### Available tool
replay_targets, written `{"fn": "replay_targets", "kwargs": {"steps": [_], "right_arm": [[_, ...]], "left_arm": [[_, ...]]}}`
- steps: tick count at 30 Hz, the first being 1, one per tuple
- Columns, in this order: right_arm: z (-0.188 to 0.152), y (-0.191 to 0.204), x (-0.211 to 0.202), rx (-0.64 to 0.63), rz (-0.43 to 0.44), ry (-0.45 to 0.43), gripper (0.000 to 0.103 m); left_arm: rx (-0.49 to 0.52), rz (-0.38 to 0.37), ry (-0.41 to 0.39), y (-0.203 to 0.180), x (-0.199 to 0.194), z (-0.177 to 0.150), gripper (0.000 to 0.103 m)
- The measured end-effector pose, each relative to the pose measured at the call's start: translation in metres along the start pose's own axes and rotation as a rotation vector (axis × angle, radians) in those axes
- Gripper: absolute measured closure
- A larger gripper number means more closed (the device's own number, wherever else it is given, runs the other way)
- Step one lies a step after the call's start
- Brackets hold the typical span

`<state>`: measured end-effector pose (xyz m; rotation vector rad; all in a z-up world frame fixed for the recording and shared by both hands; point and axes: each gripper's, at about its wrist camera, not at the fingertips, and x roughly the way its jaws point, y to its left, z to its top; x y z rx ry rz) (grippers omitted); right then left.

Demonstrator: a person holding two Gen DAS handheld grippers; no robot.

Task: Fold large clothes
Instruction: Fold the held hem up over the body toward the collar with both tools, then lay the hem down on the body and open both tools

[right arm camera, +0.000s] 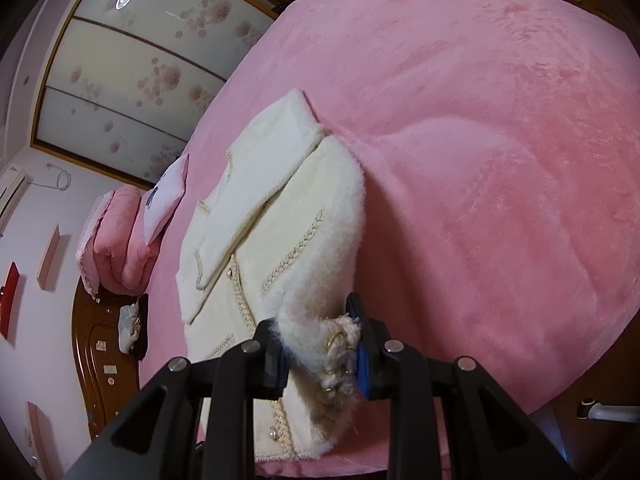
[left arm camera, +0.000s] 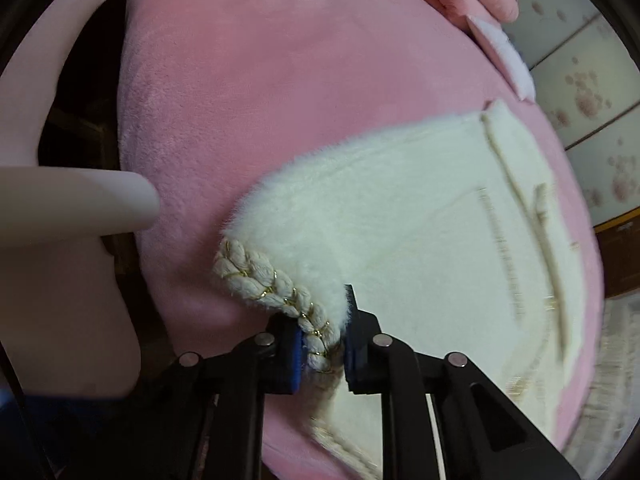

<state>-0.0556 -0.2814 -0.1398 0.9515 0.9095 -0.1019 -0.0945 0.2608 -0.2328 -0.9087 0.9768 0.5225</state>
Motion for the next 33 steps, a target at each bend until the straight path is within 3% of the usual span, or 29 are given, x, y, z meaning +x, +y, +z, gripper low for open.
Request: {"fn": "replay_targets", "kwargs": {"steps": [3, 7, 13, 17, 27, 33], "right_arm": [[0.004, 0.008, -0.001, -0.020, 0.037, 0.027, 0.078], [0.018, 0.027, 0.000, -0.057, 0.080, 0.054, 0.079], [0.050, 0.077, 0.012, -0.086, 0.133, -0.004, 0.079], [0.078, 0.110, 0.022, -0.078, 0.153, -0.062, 0.080], [0.150, 0.152, 0.036, -0.041, 0.103, -0.297, 0.080], [0.193, 0.159, 0.056, -0.026, 0.113, -0.364, 0.081]], "left_arm": [[-0.025, -0.118, 0.007, -0.014, -0.016, 0.004, 0.091], [0.067, -0.195, -0.008, -0.054, -0.033, 0.014, 0.092], [0.112, -0.284, -0.016, -0.117, -0.041, 0.050, 0.093], [0.102, -0.346, -0.031, -0.161, -0.043, 0.095, 0.093], [0.232, -0.464, -0.037, -0.274, -0.038, 0.190, 0.094], [0.315, -0.425, -0.089, -0.337, -0.022, 0.216, 0.093]]}}
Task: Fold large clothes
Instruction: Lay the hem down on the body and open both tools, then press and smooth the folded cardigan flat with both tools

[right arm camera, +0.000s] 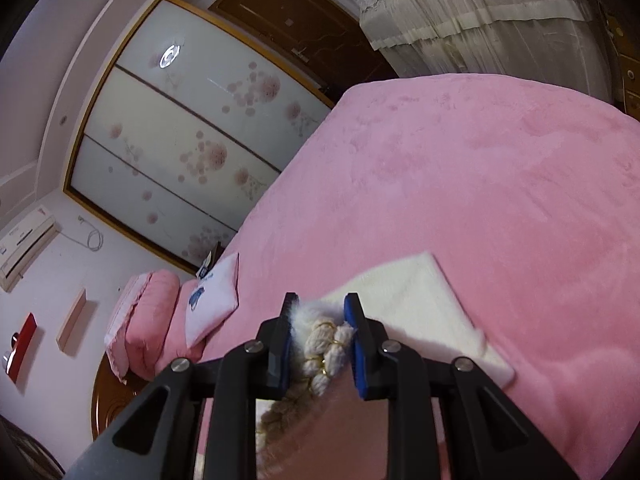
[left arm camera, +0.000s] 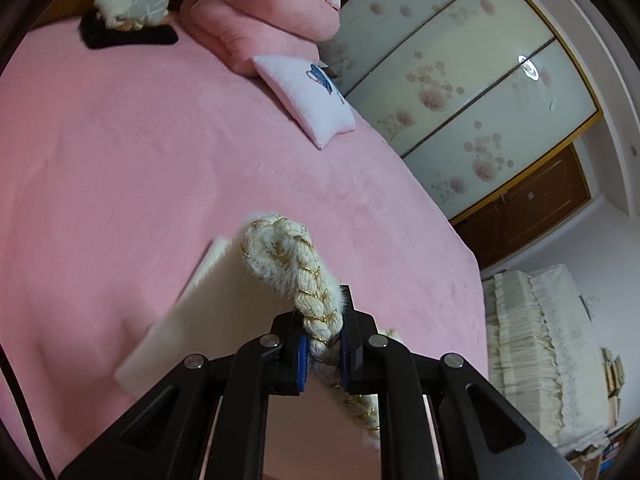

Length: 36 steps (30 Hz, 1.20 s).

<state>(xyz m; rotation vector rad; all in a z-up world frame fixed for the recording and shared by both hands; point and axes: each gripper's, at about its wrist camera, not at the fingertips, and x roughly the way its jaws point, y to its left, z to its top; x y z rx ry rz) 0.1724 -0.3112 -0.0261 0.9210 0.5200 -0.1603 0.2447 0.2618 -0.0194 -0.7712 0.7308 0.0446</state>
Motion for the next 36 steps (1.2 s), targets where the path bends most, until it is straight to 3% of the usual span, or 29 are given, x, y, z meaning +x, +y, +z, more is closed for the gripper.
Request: {"fn": "replay_targets", "kwargs": {"steps": [6, 9, 10, 11, 13, 14, 15, 16, 18, 23, 26, 29, 34, 36], "right_arm": [[0.026, 0.015, 0.047, -0.115, -0.071, -0.022, 0.082], [0.037, 0.015, 0.079, -0.154, -0.100, -0.003, 0.084], [0.039, 0.015, 0.091, -0.175, -0.120, -0.002, 0.087], [0.042, 0.017, 0.100, -0.202, -0.139, -0.007, 0.097], [0.046, 0.022, 0.115, -0.239, -0.171, -0.006, 0.096], [0.045, 0.024, 0.123, -0.257, -0.179, 0.008, 0.095], [0.043, 0.026, 0.130, -0.274, -0.177, 0.029, 0.095], [0.039, 0.026, 0.138, -0.287, -0.175, 0.059, 0.095], [0.028, 0.022, 0.152, -0.293, -0.167, 0.124, 0.095], [-0.016, 0.010, 0.186, -0.281, -0.149, 0.322, 0.095], [-0.058, 0.010, 0.202, -0.292, -0.107, 0.478, 0.095], [-0.107, 0.014, 0.214, -0.341, -0.053, 0.641, 0.095], [-0.187, 0.023, 0.206, -0.401, 0.005, 0.874, 0.095], [-0.212, 0.023, 0.193, -0.458, -0.001, 0.920, 0.095]], "left_arm": [[-0.021, 0.052, 0.014, -0.022, 0.057, 0.026, 0.093], [0.030, 0.124, 0.043, -0.034, 0.095, 0.028, 0.093], [0.049, 0.172, 0.065, -0.039, 0.113, 0.029, 0.091], [0.061, 0.207, 0.090, -0.041, 0.128, 0.030, 0.090], [0.091, 0.273, 0.146, -0.044, 0.150, 0.028, 0.071], [0.107, 0.309, 0.153, -0.046, 0.157, 0.029, 0.067], [0.121, 0.340, 0.141, -0.048, 0.160, 0.030, 0.053], [0.139, 0.359, 0.129, -0.050, 0.163, 0.029, 0.032], [0.177, 0.356, 0.153, -0.053, 0.169, 0.022, 0.023], [0.291, 0.360, 0.295, -0.056, 0.185, -0.016, 0.023], [0.390, 0.376, 0.413, -0.058, 0.190, -0.059, 0.024], [0.417, 0.386, 0.482, -0.058, 0.192, -0.086, 0.027], [0.382, 0.353, 0.604, -0.031, 0.177, -0.128, 0.069], [0.360, 0.329, 0.661, -0.016, 0.168, -0.144, 0.072]]}}
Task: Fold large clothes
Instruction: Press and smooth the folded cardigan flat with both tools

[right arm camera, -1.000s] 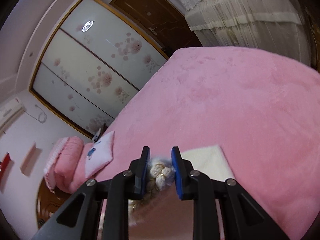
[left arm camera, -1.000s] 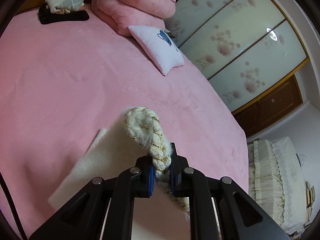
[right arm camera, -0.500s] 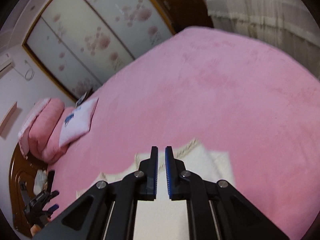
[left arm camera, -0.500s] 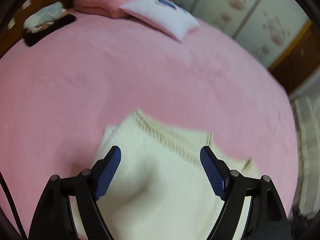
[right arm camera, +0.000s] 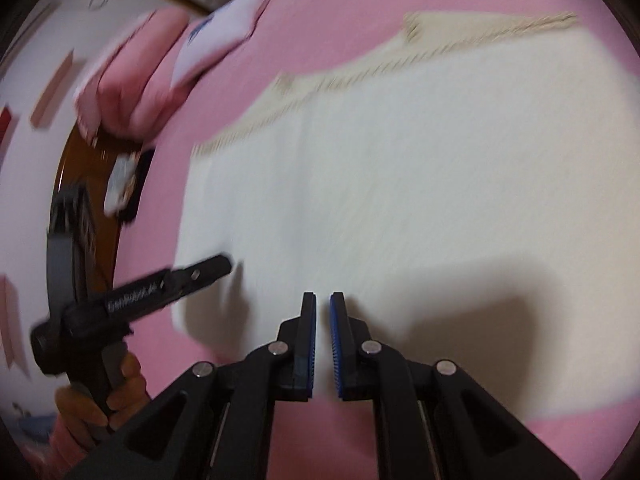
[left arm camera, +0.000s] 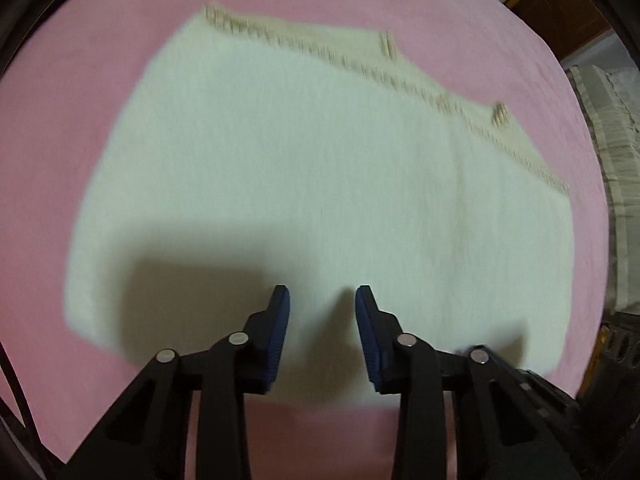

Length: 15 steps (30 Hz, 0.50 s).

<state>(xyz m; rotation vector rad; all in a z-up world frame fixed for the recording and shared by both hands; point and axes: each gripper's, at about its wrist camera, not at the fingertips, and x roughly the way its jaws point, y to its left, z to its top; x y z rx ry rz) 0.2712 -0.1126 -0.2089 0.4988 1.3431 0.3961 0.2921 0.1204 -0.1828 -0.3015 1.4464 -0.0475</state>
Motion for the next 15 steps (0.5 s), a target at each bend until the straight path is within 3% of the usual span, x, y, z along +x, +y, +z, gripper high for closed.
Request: {"fn": "replay_targets", "kwargs": {"steps": [3, 8, 11, 15], "right_arm": [[-0.027, 0.007, 0.007, -0.019, -0.012, 0.062, 0.095], [-0.041, 0.002, 0.016, -0.035, -0.054, 0.113, 0.095], [-0.035, 0.000, 0.013, -0.034, -0.052, 0.116, 0.096], [-0.040, 0.003, 0.002, -0.053, -0.036, 0.055, 0.096]], "left_arm": [[0.009, 0.002, 0.069, 0.007, 0.004, -0.024, 0.072], [0.073, 0.006, 0.123, 0.004, 0.010, -0.044, 0.072], [0.089, 0.005, 0.134, -0.003, 0.013, -0.042, 0.072], [0.068, -0.085, 0.135, -0.012, 0.010, -0.040, 0.072]]}}
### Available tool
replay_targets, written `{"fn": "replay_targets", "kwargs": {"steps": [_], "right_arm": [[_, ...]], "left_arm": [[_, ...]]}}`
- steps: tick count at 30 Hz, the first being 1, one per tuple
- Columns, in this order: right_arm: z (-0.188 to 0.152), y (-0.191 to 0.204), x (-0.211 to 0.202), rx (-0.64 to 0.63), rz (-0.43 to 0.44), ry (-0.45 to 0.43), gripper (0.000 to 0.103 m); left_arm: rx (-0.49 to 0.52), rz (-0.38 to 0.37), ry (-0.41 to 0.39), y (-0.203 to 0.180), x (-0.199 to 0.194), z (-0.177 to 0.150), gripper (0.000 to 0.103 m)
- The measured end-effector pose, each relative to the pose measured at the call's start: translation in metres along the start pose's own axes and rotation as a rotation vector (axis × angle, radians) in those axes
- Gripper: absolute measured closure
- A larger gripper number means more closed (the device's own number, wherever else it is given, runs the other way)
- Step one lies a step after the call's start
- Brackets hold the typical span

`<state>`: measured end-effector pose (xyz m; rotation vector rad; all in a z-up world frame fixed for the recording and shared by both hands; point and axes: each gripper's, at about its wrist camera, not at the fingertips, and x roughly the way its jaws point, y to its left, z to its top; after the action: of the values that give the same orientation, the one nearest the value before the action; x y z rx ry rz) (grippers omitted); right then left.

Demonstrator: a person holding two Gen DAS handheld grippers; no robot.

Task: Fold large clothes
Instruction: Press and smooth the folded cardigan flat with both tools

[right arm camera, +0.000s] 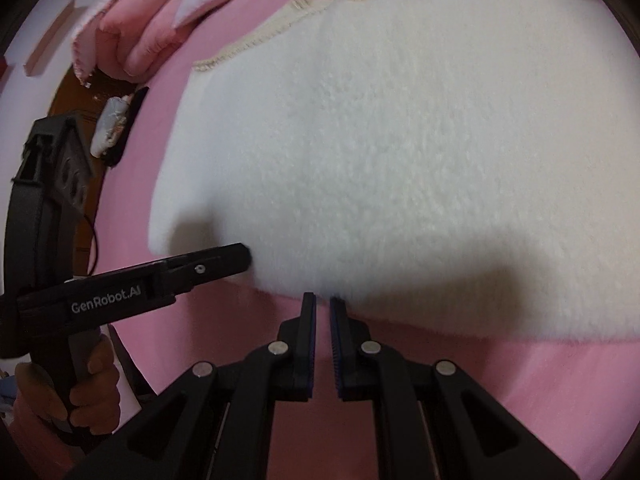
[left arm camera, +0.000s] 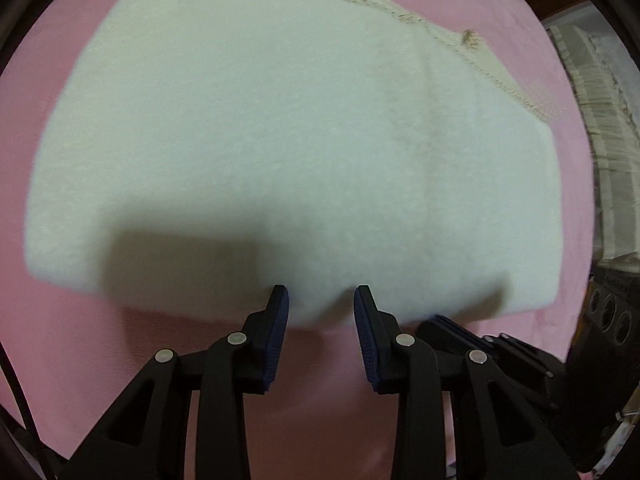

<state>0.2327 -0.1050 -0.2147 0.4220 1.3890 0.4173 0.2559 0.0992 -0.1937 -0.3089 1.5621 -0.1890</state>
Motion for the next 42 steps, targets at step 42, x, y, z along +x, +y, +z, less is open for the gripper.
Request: {"fn": "replay_targets", "kwargs": {"steps": [42], "right_arm": [[0.169, -0.049, 0.027, 0.095, 0.032, -0.266, 0.103]], "left_arm": [[-0.161, -0.246, -0.224, 0.012, 0.007, 0.079, 0.072]]}}
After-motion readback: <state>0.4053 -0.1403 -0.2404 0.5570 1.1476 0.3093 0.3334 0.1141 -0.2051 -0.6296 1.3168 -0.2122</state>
